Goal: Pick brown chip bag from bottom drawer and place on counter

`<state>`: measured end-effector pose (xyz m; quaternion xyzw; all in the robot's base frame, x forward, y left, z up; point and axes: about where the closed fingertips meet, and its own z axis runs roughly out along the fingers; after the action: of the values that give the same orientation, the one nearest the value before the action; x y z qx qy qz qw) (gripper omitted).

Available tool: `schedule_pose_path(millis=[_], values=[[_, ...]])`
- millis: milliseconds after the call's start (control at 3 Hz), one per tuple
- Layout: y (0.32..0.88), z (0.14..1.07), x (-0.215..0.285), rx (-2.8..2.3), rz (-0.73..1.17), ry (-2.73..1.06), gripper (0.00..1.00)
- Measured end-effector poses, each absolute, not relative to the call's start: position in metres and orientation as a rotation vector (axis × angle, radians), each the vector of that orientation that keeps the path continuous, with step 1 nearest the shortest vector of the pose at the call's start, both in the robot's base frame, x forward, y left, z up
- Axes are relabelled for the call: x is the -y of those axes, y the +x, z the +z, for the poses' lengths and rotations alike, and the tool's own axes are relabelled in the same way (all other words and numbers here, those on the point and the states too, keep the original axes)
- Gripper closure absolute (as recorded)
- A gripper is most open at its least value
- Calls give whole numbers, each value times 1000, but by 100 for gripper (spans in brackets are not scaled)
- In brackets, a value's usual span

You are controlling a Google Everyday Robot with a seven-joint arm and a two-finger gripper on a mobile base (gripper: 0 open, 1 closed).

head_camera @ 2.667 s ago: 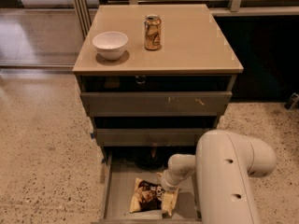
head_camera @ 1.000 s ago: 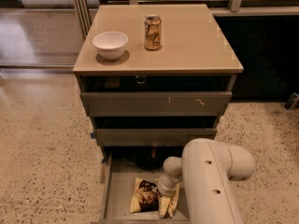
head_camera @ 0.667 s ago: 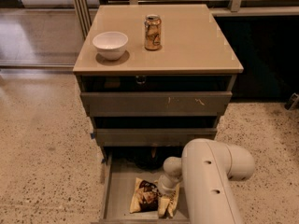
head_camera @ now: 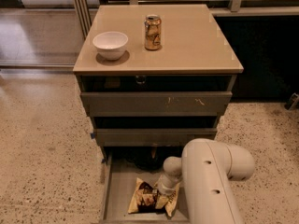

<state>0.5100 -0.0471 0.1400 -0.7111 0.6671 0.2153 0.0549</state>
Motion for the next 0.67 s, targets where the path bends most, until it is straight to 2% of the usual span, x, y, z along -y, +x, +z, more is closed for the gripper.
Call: schedule_pose_path(millis=[333, 667], values=[[510, 140, 47, -2025, 654, -2159, 84], [510, 140, 47, -2025, 654, -2159, 100]])
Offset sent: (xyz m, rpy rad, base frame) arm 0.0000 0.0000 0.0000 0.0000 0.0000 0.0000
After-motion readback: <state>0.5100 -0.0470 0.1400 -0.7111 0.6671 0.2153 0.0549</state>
